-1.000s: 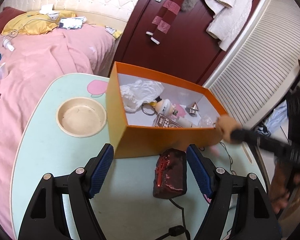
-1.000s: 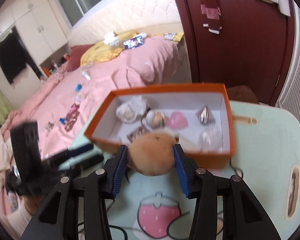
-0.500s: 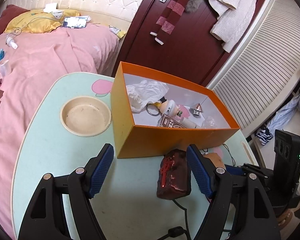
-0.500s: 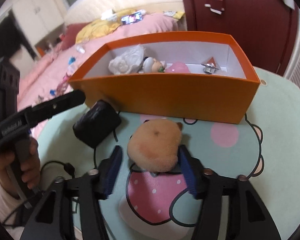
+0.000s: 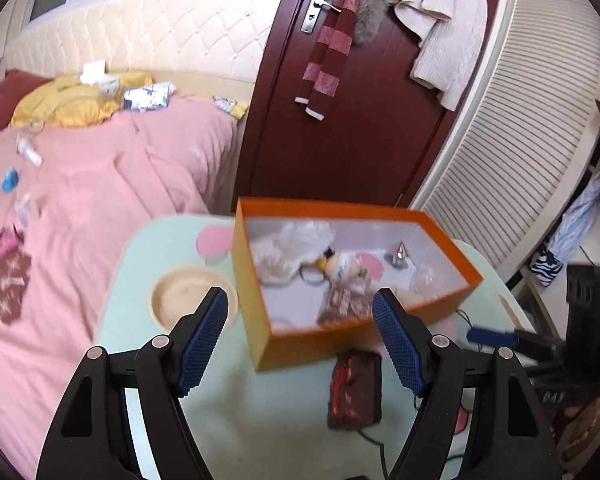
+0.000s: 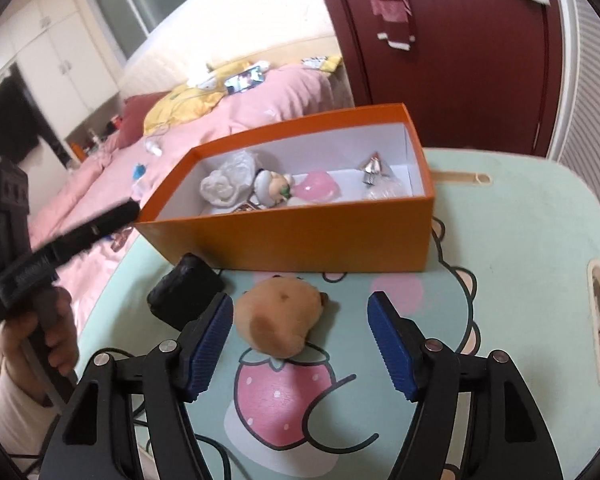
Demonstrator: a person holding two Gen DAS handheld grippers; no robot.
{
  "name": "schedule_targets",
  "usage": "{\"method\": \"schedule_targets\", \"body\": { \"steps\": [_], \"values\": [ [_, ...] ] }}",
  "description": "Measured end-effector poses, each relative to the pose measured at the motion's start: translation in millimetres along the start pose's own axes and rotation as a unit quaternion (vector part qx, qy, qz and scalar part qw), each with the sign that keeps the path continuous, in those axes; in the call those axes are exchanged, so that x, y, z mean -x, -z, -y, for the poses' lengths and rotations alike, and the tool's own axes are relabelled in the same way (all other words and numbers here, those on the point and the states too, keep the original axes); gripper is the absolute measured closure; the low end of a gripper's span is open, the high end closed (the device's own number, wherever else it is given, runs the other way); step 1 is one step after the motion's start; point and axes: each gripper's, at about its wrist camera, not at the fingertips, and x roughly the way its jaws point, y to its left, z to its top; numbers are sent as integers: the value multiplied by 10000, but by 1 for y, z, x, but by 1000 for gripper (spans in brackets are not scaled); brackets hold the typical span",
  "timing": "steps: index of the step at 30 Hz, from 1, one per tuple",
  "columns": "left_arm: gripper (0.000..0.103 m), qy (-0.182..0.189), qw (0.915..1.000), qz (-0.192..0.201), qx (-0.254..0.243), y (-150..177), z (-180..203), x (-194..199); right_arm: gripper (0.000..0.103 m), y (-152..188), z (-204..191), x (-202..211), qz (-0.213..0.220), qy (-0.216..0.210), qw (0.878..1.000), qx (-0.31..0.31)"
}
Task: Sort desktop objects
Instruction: 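Grasp the white tissue in the box and drop it on the table with the left gripper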
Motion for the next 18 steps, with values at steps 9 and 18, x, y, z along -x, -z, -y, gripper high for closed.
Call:
{"method": "schedule_targets", "body": {
  "steps": [9, 18],
  "values": [
    [45, -552, 9940, -614, -713, -46, 18, -51, 33, 9, 18, 3, 0, -180, 9995, -246],
    [54, -915, 9809, -1365, -1042, -52, 29, -103, 33, 14, 33, 4, 5, -405, 9973, -617]
  ]
}}
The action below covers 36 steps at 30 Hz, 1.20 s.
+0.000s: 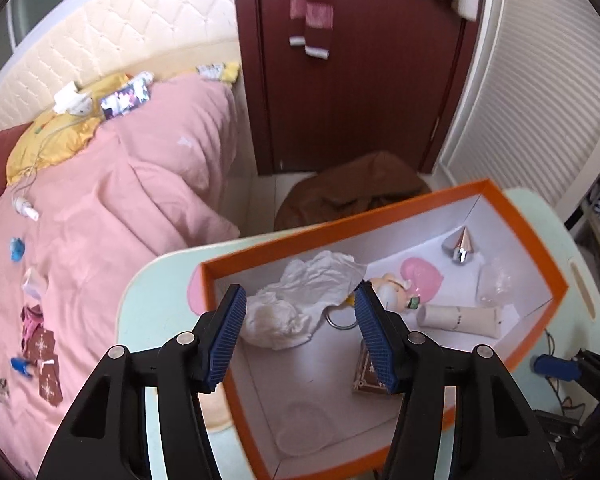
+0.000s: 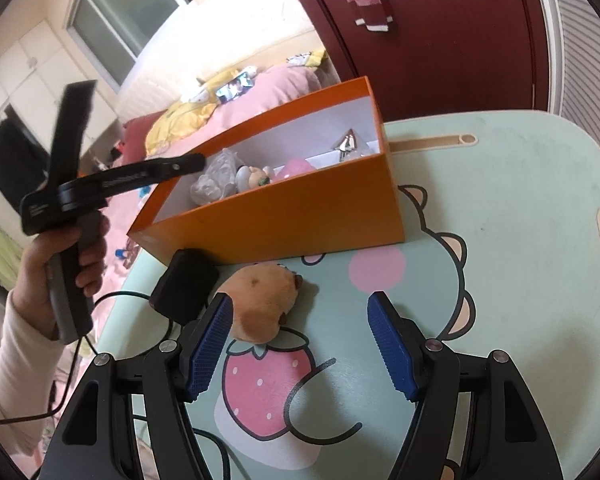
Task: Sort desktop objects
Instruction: 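Grasp the white tissue in the box and drop it on the table with the left gripper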
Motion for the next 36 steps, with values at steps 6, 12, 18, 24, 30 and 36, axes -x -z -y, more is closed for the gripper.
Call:
{"method": "schedule_targets", "body": {
  "steps": [6, 12, 18, 24, 30, 36],
  "values": [
    [67, -503, 9957, -634, -454, -5, 14, -30, 33, 2, 4, 0, -34, -146, 9998, -130],
    [84, -1031, 9864, -779, -1018, 0, 33, -43, 33, 4, 1, -1, -73, -191, 9998, -72],
    [94, -381, 9976, -456, -359, -6, 0, -17, 33, 6, 4, -1, -47, -189, 9998, -104],
    [94, 428, 9979, 419, 232, -6, -21, 51, 33, 11, 1, -1, -18, -130, 9999, -12],
    [94, 898, 9893, 1051, 468, 6, -34, 124, 33, 13, -2, -4, 28, -43, 9999, 86],
    [94, 972, 9920, 734, 344, 46, -28, 130, 33, 12, -3, -5, 56, -32, 9999, 86]
  ]
}}
